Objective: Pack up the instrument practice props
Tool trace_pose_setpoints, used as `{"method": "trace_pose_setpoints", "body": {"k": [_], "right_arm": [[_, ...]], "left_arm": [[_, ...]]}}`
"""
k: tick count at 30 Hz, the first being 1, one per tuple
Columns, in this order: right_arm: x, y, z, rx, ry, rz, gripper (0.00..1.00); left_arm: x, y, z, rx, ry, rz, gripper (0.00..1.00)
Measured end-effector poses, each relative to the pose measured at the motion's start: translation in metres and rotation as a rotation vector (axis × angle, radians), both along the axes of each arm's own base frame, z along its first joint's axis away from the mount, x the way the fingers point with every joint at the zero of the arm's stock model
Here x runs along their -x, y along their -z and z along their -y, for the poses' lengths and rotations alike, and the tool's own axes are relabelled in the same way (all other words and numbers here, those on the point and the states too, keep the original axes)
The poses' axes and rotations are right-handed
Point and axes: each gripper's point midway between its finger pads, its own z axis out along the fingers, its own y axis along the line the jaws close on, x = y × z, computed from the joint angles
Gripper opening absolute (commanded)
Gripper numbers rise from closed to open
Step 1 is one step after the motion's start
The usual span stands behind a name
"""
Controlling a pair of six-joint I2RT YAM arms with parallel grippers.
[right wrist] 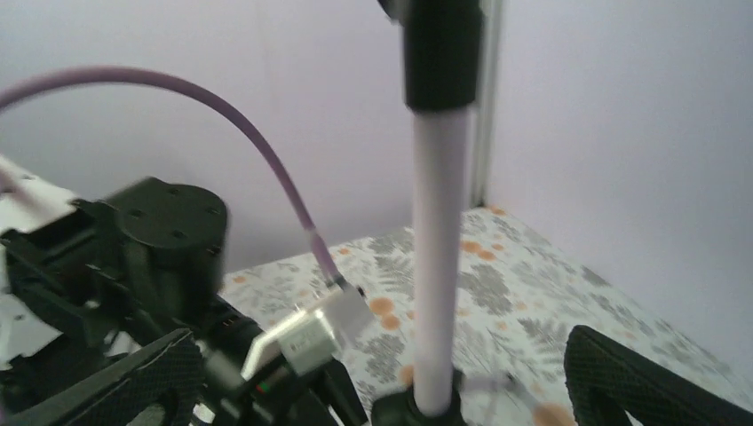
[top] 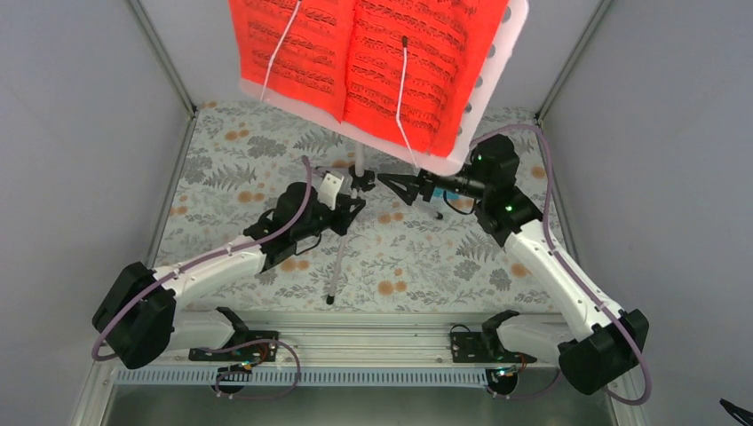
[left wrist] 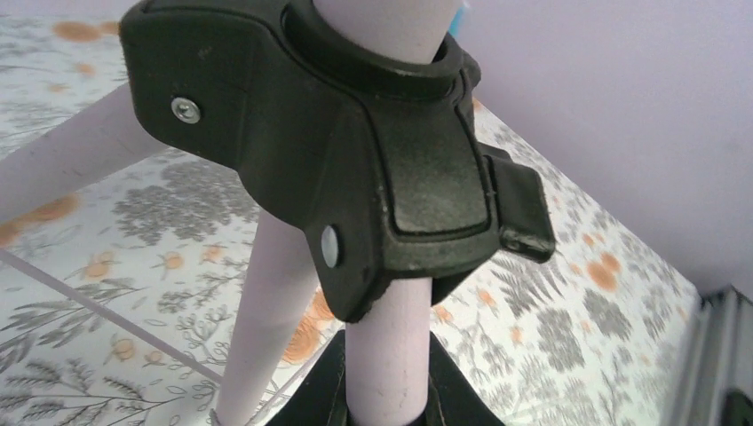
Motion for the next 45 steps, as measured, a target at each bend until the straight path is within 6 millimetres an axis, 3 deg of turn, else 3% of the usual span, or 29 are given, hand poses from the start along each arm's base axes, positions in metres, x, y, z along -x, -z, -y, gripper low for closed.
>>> {"method": "trace_pose_setpoints", "body": {"k": [4, 9, 15, 22, 27, 32, 37, 41, 45], "right_arm": [[-0.015, 0.019, 0.015, -0.008, 0.138, -0.082, 0.99], [-0.031, 0.039, 0.042, -0.021, 0.331, -0.167, 1.0], [-0.024, 0.041, 0.069, -0.068, 0.472, -0.195, 1.0], [-0.013, 0.032, 0.094, -0.111, 0.578, -0.184, 1.0], [-0.013, 0.039, 0.101, -0.11, 0.617, -0.204, 1.0], [-0.014, 0.053, 0.104, -0.107, 0.645, -0.264, 1.0], [-0.013, 0.056, 0.107, -0.131, 0.663, -0.316, 1.0], [-0.01, 0.055, 0.109, -0.153, 0.669, -0.341, 1.0], [-0.005, 0.054, 0.112, -0.161, 0.674, -0.363, 1.0]], "left_arm": [[-0.017, 0.0, -0.005, 0.03, -0.117, -0.021, 0.02], [-0.04, -0.005, 0.009, 0.063, -0.22, -0.042, 0.02], [-0.061, -0.004, 0.023, 0.064, -0.342, -0.051, 0.02], [-0.073, -0.001, 0.02, 0.045, -0.495, -0.054, 0.02], [-0.081, 0.0, 0.012, 0.04, -0.59, -0.061, 0.02], [-0.091, 0.0, 0.017, 0.054, -0.621, -0.062, 0.03], [-0.103, -0.001, 0.025, 0.078, -0.645, -0.081, 0.34], [-0.103, -0.004, 0.03, 0.126, -0.645, -0.108, 0.74], [-0.094, -0.01, 0.022, 0.146, -0.633, -0.107, 0.94]]}}
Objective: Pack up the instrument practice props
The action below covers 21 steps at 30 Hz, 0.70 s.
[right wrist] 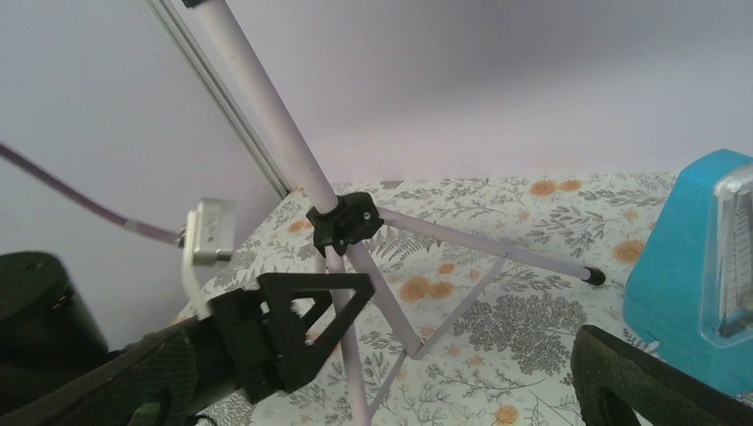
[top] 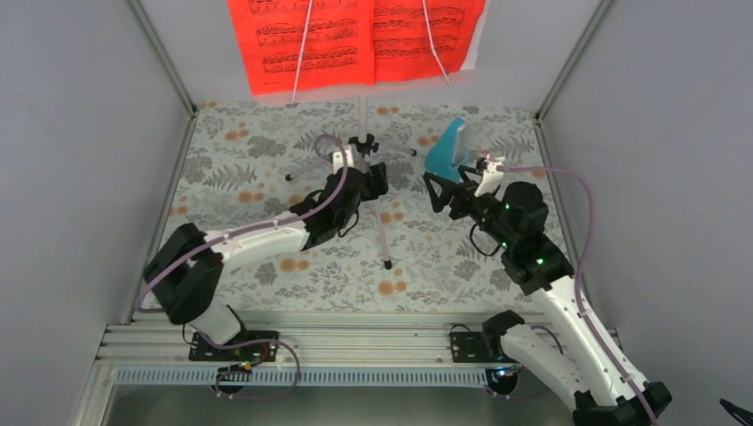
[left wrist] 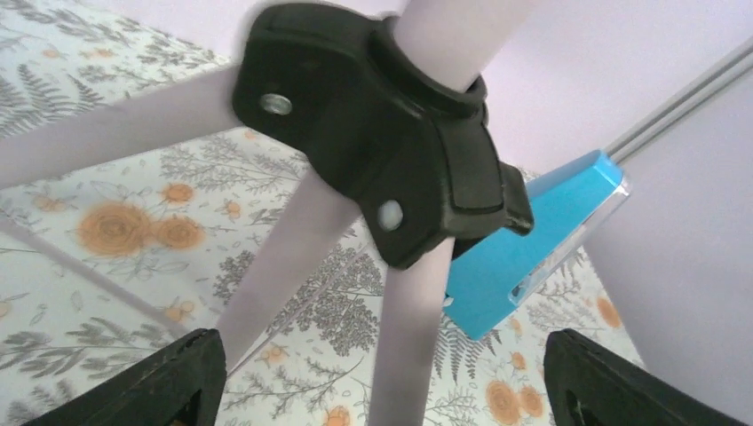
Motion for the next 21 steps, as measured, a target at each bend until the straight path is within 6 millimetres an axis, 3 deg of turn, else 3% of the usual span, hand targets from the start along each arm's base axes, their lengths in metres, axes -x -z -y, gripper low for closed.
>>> {"method": "trace_pose_setpoints", "body": {"k": [2, 7, 14, 16, 21], "right_arm": [[0.003, -0.007, 0.001, -0.006, -0.001, 0.002, 1.0], [0.015, -0.047, -0.002, -0.041, -0.046, 0.06, 0.99], [0.026, -0.108, -0.024, -0.104, -0.196, 0.13, 0.93], [0.026, -0.115, -0.035, -0.12, -0.253, 0.121, 0.91], [0.024, -0.124, -0.063, -0.158, -0.384, 0.071, 0.87]], "left_arm": [[0.011, -0.006, -0.011, 0.003, 0.005, 0.01, 1.0], [0.035, -0.034, -0.046, 0.026, 0.035, 0.063, 1.0], [0.033, -0.062, -0.14, 0.017, 0.053, 0.104, 1.0], [0.038, -0.077, -0.166, 0.006, 0.065, 0.13, 1.0], [0.047, -0.117, -0.211, -0.009, 0.118, 0.172, 0.99]]}}
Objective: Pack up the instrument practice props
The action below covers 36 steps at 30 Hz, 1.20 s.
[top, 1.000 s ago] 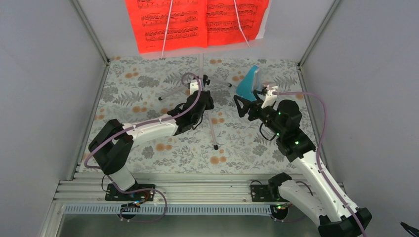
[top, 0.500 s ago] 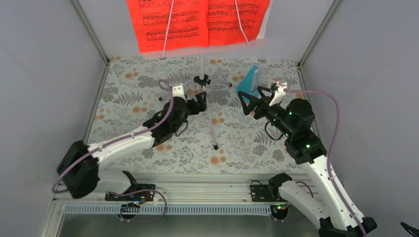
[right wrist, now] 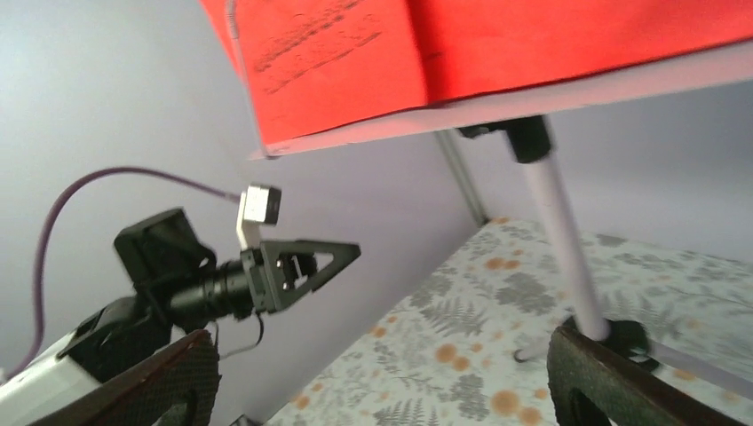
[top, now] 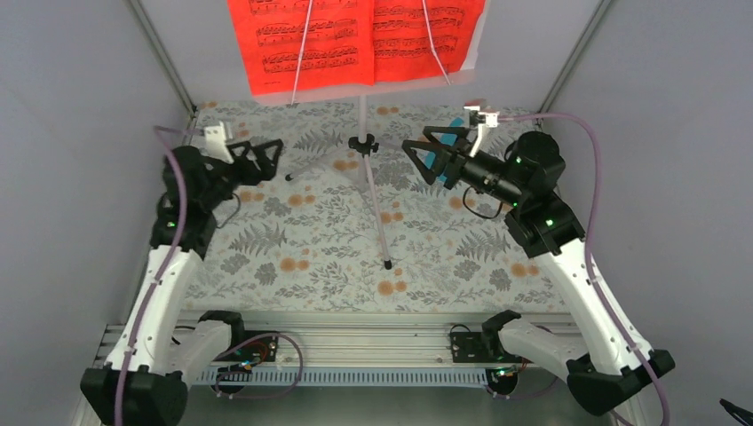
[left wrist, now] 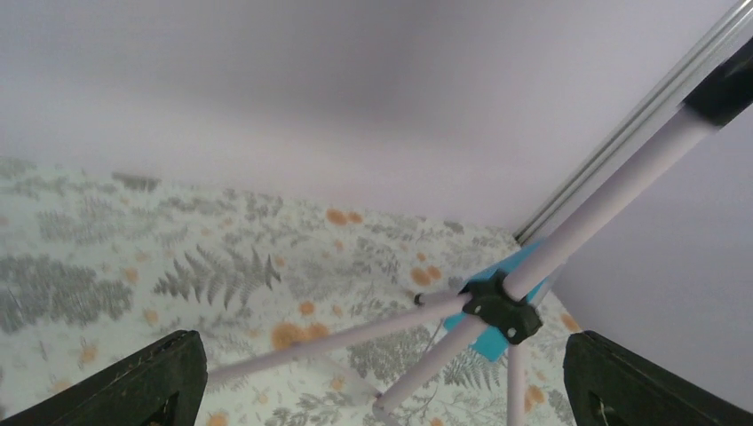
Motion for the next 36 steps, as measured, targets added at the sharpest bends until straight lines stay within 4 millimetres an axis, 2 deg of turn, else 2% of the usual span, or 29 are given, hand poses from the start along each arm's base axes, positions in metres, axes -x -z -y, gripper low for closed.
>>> {"method": "trace_pose_setpoints", "body": {"k": [3, 5, 12, 17, 19, 24, 32, 36], "right_arm": [[0.005, -0.01, -0.019, -0.013, -0.079, -0.006, 0.86], [0.011, -0.019, -0.029, -0.024, -0.121, 0.004, 0.86], [0.028, -0.056, -0.052, -0.07, -0.216, 0.06, 0.85], [0.029, -0.062, -0.064, -0.084, -0.246, 0.064, 0.85], [0.029, -0.061, -0.068, -0.083, -0.253, 0.06, 0.85], [0.031, -0.059, -0.072, -0.082, -0.267, 0.056, 0.85], [0.034, -0.061, -0.075, -0.087, -0.278, 0.064, 0.85], [0.036, -0.062, -0.077, -0.089, -0.286, 0.067, 0.85]], "left_arm": [[0.005, -0.039, -0.023, 0.003, 0.038, 0.05, 0.98], [0.013, -0.064, -0.03, 0.007, 0.074, 0.092, 0.97], [0.038, -0.137, -0.01, 0.022, 0.261, 0.207, 0.96], [0.046, -0.174, -0.004, 0.025, 0.304, 0.258, 0.94], [0.046, -0.183, -0.004, 0.024, 0.31, 0.267, 0.87], [0.034, -0.196, -0.005, 0.038, 0.316, 0.248, 0.79], [0.011, -0.184, -0.006, 0.062, 0.328, 0.154, 0.66], [0.009, -0.177, -0.002, 0.063, 0.342, 0.128, 0.59]]}}
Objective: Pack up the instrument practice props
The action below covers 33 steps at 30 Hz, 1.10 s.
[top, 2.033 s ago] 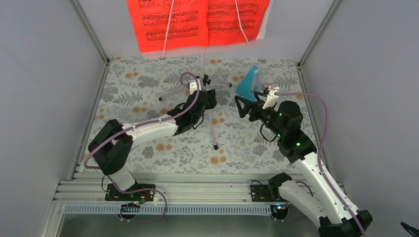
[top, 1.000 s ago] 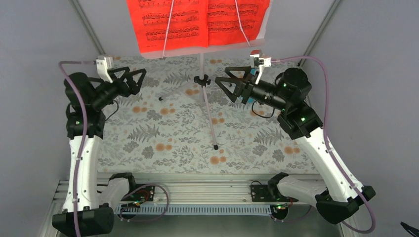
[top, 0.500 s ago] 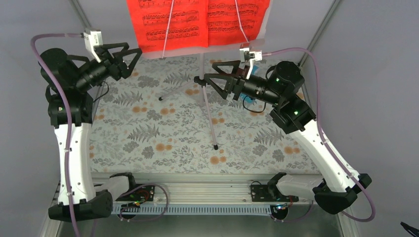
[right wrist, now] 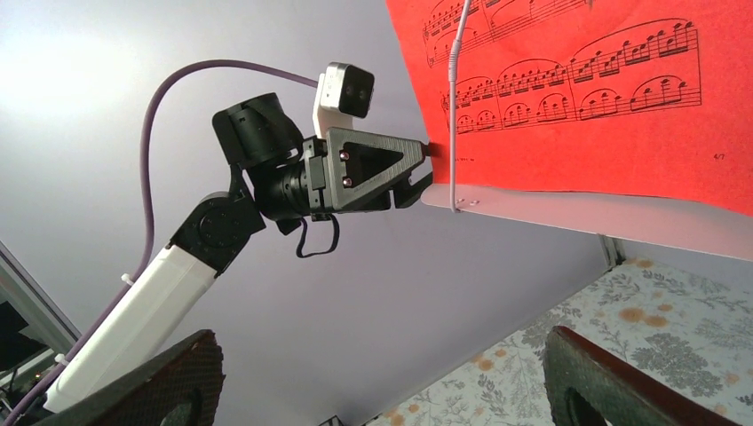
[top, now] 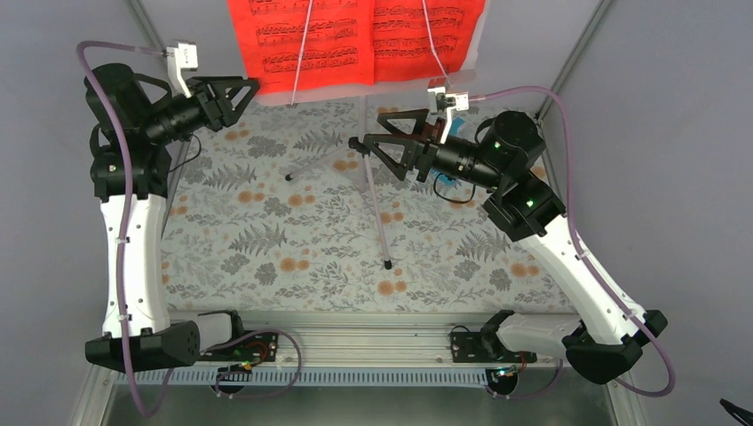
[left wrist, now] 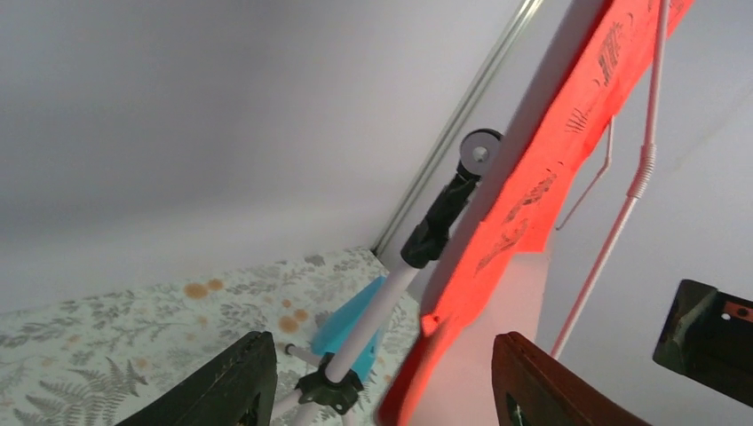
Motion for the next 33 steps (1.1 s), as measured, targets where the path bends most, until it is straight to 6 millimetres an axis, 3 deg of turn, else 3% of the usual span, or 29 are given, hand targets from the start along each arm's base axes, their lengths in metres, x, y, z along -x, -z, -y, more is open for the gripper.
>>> {"method": "trace_pose_setpoints", "body": {"k": [6, 33], "right_arm": [[0.0, 0.001, 0.0, -0.001, 0.0, 0.002, 0.85], [-0.002, 0.021, -0.007, 0.028, -0.012, -0.033, 0.85]], "left_arm": [[0.006, -0.002, 0.021, -0.011, 0.068, -0.002, 0.47], [0.028, -0.023, 0.031, -0.022, 0.084, 0.063, 0.47]]}}
